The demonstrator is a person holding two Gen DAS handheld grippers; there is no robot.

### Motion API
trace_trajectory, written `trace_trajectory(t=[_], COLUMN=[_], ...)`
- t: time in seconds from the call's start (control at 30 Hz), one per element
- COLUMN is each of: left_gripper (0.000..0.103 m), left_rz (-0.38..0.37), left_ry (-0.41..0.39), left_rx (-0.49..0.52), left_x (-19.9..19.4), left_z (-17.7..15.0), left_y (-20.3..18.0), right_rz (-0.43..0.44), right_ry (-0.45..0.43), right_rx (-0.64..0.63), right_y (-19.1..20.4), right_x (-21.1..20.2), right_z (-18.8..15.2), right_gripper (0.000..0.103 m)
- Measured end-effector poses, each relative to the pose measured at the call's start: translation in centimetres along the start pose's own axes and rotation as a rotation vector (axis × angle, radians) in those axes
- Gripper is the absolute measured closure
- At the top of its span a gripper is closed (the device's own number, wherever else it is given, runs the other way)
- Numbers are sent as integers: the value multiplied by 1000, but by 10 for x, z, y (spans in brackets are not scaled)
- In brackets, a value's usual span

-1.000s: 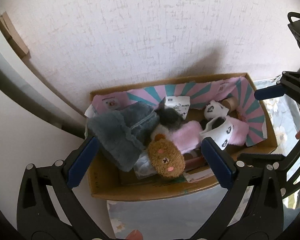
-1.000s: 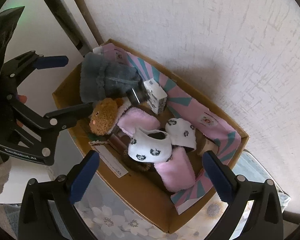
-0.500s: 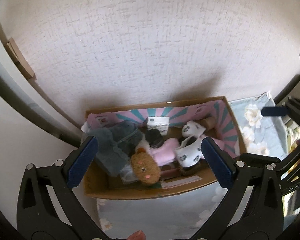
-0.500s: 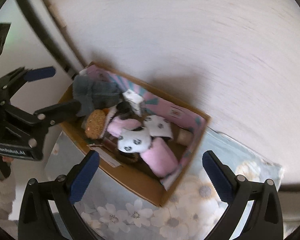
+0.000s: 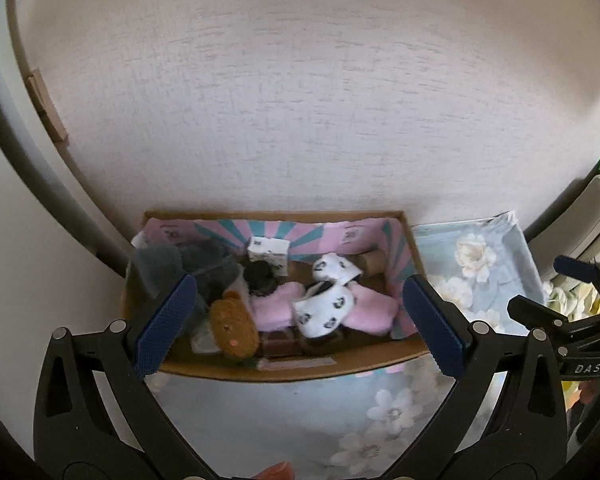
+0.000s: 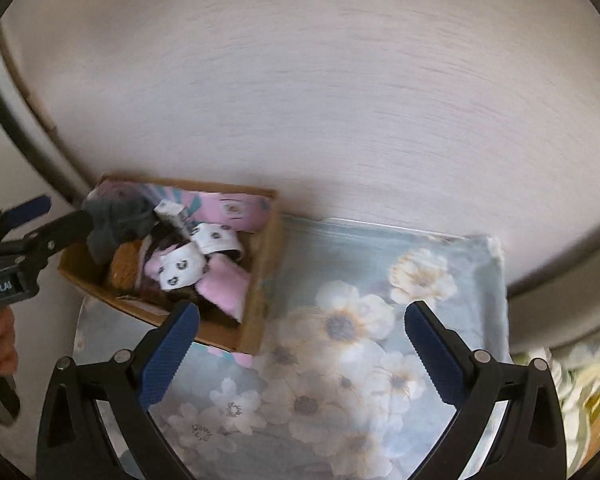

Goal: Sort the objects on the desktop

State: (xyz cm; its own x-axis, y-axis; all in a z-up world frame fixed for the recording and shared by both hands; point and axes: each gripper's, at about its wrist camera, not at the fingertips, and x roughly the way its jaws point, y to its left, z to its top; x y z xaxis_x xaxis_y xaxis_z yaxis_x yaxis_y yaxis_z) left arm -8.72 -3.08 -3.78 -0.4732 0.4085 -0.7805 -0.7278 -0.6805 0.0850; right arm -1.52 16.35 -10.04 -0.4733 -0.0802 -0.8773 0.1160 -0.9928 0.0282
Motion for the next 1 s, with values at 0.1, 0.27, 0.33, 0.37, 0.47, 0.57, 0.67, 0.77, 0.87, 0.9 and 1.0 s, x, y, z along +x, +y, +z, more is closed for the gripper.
trace_trajectory(t=[0.1, 0.27, 0.33, 0.37, 0.47, 0.57, 0.67, 0.77, 0.87, 0.9, 1.0], left_gripper=[0, 0, 0, 0, 0, 0, 0, 0, 0, 0, 0], left_rz=[4, 27, 33, 34, 41, 37, 53, 55, 61, 61, 66], left_ry=[-14, -38, -31, -27, -12, -2, -7, -11, -16, -20, -27], left_rx=[-8, -7, 1, 1, -13, -22, -20, -18, -19, -20, -20], left_x=[-4, -7, -6, -5, -2, -1, -2, -5, -6, -7, -8], left_z=[-11, -29, -34, -37, -45, -50, -52, -53, -53, -54, -55], left_y=[-9, -22, -25, -26, -28, -27, -28, -30, -32, -32, -34], right_rz=[-47, -109, -129, -133, -131, -123, -127, -133, -137, -138, -138], right_ry=[-22, -57, -65, -70, -86, -82, -84, -90, -93, -92, -92], right_rx=[49, 142, 162, 165, 166, 160, 153, 153, 153, 151, 145], right_y=[-11, -27, -29, -29, -28, -27, -27, -27, -28, -29, -29], right_x=[-4, -5, -3, -2, -3, -4, -5, -7, -10, -10, -10], right_z=[-14, -42, -50, -54, -62, -67, -68, -69, -70, -70, -70], right_gripper=[1, 1, 1, 1, 1, 1, 1, 1, 1, 1, 1])
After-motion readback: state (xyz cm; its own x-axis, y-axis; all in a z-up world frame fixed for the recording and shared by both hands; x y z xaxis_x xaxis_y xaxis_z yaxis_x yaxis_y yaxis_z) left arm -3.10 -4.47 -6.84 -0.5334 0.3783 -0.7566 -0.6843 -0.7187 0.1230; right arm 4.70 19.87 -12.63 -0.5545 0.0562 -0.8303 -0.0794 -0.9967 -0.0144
